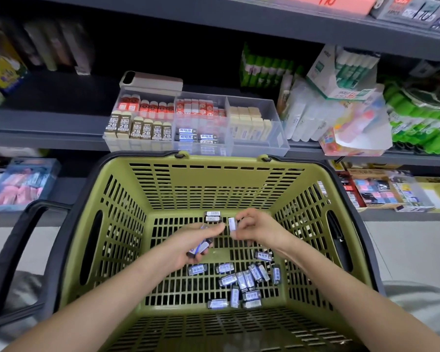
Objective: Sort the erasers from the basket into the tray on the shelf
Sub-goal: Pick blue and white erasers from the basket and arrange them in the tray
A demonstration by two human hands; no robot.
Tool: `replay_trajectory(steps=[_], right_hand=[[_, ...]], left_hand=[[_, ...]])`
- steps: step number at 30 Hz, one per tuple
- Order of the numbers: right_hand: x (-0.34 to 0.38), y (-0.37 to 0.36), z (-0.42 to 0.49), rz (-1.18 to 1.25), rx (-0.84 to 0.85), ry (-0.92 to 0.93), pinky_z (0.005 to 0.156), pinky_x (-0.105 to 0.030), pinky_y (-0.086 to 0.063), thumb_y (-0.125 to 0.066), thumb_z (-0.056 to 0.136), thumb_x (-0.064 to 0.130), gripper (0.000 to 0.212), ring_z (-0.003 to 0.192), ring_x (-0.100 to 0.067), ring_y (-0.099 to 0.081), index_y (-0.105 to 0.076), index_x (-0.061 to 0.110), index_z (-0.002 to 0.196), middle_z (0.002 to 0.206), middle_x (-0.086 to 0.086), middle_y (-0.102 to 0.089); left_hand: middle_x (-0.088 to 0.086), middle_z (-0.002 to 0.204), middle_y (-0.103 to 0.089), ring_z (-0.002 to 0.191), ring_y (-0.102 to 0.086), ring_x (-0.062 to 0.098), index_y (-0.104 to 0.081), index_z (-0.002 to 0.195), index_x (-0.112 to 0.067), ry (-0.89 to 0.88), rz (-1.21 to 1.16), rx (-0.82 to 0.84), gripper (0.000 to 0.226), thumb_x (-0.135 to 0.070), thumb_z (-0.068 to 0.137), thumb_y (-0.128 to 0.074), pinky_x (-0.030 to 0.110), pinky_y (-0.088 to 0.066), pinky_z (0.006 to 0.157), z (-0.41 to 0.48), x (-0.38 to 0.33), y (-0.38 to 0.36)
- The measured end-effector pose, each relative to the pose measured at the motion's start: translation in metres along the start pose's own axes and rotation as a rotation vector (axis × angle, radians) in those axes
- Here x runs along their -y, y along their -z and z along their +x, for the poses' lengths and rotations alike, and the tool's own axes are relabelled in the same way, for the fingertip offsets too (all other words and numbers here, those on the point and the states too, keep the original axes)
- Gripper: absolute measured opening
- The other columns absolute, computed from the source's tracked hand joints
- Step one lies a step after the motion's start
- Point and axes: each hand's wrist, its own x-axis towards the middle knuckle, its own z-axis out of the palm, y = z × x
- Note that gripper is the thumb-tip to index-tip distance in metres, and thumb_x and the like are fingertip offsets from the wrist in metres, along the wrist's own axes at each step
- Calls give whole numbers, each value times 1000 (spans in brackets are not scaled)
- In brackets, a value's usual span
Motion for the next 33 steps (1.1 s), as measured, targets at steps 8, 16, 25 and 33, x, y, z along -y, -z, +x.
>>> replay_trajectory(steps=[8, 16, 25, 33], right_hand=[[8, -1, -16, 142, 133, 27, 65, -25, -56, -69, 81, 9, 23, 71, -15, -62, -61, 3, 102, 81, -5, -66], [-69, 31, 19, -1051, -13, -218, 82, -31, -51, -74, 78, 31, 34, 94, -18, -58, -60, 13, 104, 107, -2, -63], [-84, 18, 26, -1006, -72, -210, 83, -34, -52, -70, 81, 30, 26, 95, -19, -62, -63, 14, 101, 103, -2, -66], [-69, 16, 20, -903, -59, -225, 79, -35, -55, -56, 93, 29, 29, 79, -20, -65, -64, 1, 98, 89, -7, -67]], left_hand=[[2, 74, -63, 60, -49, 12, -68, 93, -10, -199, 8, 26, 39, -43, 74, -76, 18, -31, 45, -17, -5, 0], [-1, 62, -62, 49, -51, 6, -63, 80, -12, -201, -23, 75, 45, -47, 58, -81, 15, -30, 38, -31, -32, 0], [3, 63, -57, 47, -47, 8, -62, 79, -13, -242, -115, 8, 36, -42, 67, -80, 16, -27, 37, -32, -41, 11], [2, 62, -57, 53, -45, 11, -65, 78, -14, -259, -125, 17, 47, -47, 50, -82, 16, -28, 36, -35, -42, 12]])
